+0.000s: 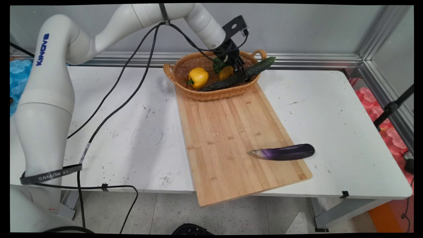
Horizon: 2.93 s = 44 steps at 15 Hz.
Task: Pick up the cucumber from the vegetable basket, then place the picked object on the cutting board
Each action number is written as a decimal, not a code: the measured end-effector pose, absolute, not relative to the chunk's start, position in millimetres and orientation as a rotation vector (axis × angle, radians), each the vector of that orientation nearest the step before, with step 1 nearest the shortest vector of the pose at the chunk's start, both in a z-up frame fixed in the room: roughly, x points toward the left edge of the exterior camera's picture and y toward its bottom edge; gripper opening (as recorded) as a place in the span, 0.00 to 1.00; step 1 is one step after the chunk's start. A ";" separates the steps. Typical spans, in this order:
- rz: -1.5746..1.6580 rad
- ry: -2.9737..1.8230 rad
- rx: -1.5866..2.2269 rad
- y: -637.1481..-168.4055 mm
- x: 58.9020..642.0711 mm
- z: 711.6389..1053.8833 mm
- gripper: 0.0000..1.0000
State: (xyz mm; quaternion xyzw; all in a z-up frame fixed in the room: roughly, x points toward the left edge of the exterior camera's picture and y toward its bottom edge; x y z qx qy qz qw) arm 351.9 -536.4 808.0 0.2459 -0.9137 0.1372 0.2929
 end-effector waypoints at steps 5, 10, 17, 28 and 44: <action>0.350 -2.435 0.649 -535.9 348.8 802.1 0.00; 0.339 -2.429 0.647 -536.4 344.2 811.5 0.00; 0.364 -2.425 0.647 -532.2 327.0 857.2 0.00; 0.273 -2.478 0.648 -479.0 257.0 921.7 0.00; 0.166 -2.553 0.758 -373.3 221.6 876.3 0.00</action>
